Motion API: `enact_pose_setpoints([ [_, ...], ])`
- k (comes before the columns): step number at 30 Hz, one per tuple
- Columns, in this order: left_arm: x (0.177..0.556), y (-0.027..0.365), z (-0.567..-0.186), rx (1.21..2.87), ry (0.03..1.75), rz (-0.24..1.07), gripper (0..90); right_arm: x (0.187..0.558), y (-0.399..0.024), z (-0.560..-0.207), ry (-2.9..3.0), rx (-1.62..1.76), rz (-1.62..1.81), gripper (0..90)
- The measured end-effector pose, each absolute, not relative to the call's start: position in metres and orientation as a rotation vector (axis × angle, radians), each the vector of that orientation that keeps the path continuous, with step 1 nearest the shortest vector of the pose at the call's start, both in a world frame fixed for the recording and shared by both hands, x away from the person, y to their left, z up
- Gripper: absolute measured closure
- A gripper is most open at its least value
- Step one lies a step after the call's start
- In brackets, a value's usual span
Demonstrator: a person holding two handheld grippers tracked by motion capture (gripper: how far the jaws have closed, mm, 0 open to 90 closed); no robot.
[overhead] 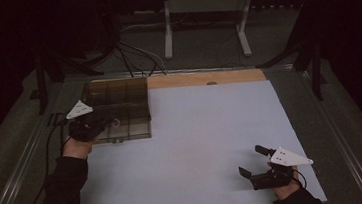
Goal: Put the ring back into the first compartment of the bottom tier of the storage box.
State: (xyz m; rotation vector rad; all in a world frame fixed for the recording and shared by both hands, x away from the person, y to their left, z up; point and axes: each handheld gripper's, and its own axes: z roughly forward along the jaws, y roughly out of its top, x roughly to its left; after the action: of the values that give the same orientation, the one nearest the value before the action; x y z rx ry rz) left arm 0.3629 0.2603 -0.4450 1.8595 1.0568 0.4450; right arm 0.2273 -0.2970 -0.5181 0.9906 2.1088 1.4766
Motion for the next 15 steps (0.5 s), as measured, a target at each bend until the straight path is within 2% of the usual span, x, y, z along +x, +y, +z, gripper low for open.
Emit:
enact_pose_setpoints([
  [15, 0.369, 0.284, -0.463, 1.777, 1.198, 0.482, 89.9, 0.227, -0.297, -0.518, 2.108, 0.992, 1.478, 0.0],
])
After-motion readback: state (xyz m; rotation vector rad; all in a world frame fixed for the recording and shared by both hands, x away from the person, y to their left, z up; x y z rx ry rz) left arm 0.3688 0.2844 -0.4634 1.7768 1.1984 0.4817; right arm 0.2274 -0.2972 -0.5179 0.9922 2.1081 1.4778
